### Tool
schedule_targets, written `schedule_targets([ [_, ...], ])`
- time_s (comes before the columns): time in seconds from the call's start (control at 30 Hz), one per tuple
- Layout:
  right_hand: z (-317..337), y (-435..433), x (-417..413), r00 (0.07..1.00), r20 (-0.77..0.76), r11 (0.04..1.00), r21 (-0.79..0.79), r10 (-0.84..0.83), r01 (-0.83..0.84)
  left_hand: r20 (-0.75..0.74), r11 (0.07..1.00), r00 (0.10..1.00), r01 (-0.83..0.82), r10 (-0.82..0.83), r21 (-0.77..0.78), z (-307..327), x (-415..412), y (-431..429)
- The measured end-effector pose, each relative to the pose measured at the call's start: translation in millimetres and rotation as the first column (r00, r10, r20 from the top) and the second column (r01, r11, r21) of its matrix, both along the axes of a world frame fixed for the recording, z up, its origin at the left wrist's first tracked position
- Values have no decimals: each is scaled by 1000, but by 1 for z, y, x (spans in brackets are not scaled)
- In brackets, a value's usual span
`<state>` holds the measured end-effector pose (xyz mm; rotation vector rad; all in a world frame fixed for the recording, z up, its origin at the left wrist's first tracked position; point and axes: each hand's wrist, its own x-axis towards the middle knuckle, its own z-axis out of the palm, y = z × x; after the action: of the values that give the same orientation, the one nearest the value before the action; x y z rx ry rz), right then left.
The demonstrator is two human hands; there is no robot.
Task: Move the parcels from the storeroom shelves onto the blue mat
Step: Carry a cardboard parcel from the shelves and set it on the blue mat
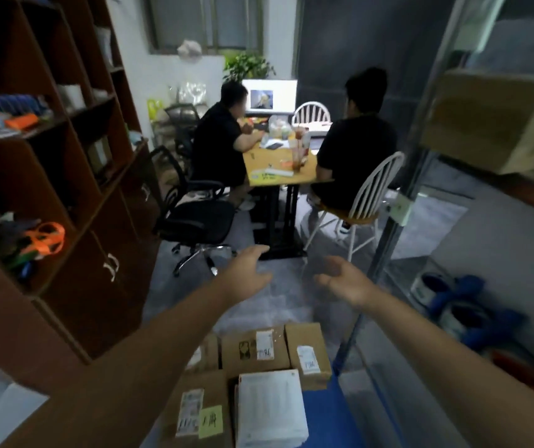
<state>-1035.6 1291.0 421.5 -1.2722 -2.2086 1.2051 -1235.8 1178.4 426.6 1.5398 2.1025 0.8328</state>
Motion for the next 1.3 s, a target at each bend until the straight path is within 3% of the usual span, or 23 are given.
schedule_targets([
  [0.3, 37, -118, 15, 972, 75, 969, 124, -222, 212, -70, 958, 956, 286, -284, 21, 28, 8, -53],
  [0.43, 55, -173, 53, 926, 82, 922, 163, -367, 351, -118, 895, 888, 445, -444, -21, 43, 48, -69],
  [0.57, 80, -235, 125, 859, 117, 857, 216, -498, 468, -164, 793, 786, 609, -596, 36, 61, 129, -87],
  [0.8, 98, -380, 274, 628, 19, 615, 225, -778, 755, -227, 476, 482, 875, -846, 86, 91, 311, -171],
  [0.93, 92, -484, 363, 430, 120, 446, 279, -895, 850, -243, 281, 281, 959, -928, 35, 92, 419, -252],
  [1.3, 39, -867, 538, -105, 173, -79, 149, -979, 986, -152, -261, -269, 963, -951, -67, 26, 676, -541],
])
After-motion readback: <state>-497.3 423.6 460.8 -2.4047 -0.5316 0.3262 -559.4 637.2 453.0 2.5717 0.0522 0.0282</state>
